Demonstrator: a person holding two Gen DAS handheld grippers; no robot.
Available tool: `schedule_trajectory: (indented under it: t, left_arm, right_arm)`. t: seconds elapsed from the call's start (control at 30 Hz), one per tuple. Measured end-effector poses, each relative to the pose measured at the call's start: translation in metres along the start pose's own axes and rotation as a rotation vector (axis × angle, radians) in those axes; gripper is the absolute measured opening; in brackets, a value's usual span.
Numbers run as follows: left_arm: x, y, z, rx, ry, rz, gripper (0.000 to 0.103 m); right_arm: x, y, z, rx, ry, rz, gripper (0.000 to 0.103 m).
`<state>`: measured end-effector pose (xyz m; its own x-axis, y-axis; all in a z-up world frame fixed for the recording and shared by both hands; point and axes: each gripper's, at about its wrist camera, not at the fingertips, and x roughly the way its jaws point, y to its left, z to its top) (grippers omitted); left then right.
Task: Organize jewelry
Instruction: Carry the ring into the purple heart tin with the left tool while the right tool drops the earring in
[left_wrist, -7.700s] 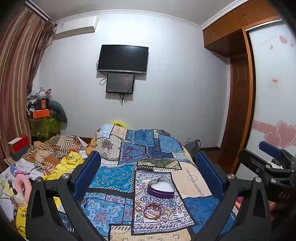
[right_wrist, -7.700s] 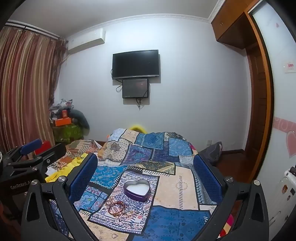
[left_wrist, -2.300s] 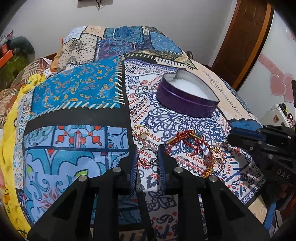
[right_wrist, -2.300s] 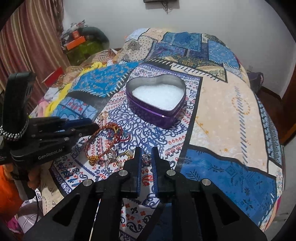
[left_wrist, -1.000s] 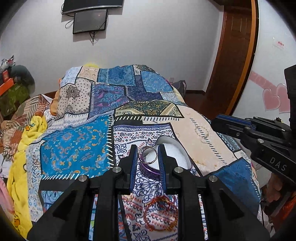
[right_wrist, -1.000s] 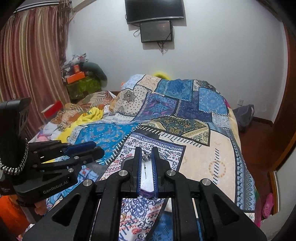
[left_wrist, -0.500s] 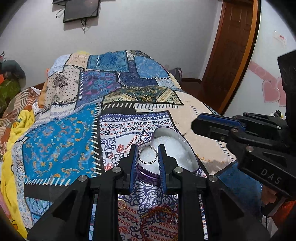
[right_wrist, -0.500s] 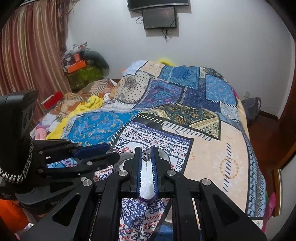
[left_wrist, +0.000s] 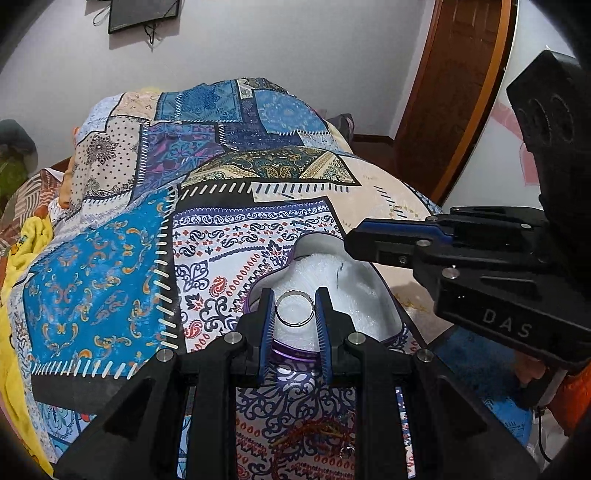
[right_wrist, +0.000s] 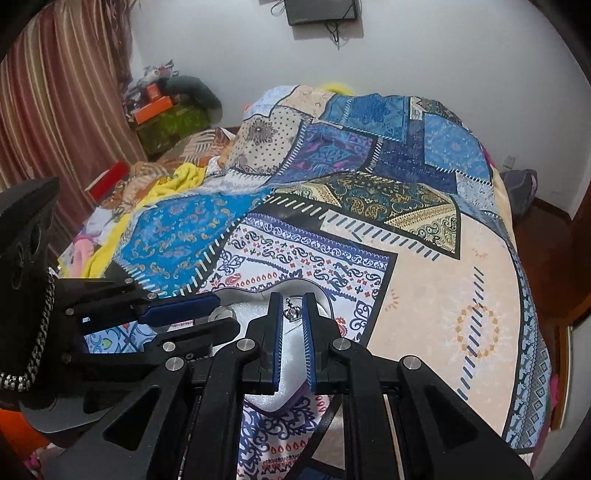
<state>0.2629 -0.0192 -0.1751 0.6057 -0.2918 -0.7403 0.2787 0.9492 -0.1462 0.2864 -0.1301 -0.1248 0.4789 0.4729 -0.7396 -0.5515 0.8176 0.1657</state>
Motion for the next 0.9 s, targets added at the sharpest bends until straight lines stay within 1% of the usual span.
schedule_trajectory:
  t: [0.47,0.57,0.63,0.67,0.7,0.77,0.9]
  left_arm:
    - [-0.001,-0.007,0.000,0.033,0.016,0.020,0.021]
    - [-0.003,-0.008,0.000,0.033,0.018,0.023,0.024]
    - [-0.006,-0.009,-0.001,0.030,0.015,0.028,0.026]
    - [-0.007,-0.010,-0.001,0.028,0.014,0.031,0.026]
    - [-0.011,-0.010,0.000,0.029,0.007,0.036,0.027]
    - [-0.016,-0.010,0.000,0.030,-0.003,0.044,0.028]
    - [-0.031,-0.009,0.000,0.025,-0.028,0.066,0.032]
  right_arm:
    - [0.008,-0.002,-0.003,0.024,0.062,0.028,0.009]
    - [0.004,-0.004,0.000,0.043,0.062,0.034,0.011]
    - [-0.001,-0.004,0.002,0.050,0.050,0.034,0.013]
    - [-0.004,-0.004,0.003,0.049,0.044,0.030,0.017]
    - [-0.006,-0.003,0.003,0.047,0.038,0.025,0.024]
    - [-0.013,0.000,0.004,0.037,0.016,0.008,0.033]
    - [-0.025,0.006,0.005,0.021,-0.012,-0.021,0.035]
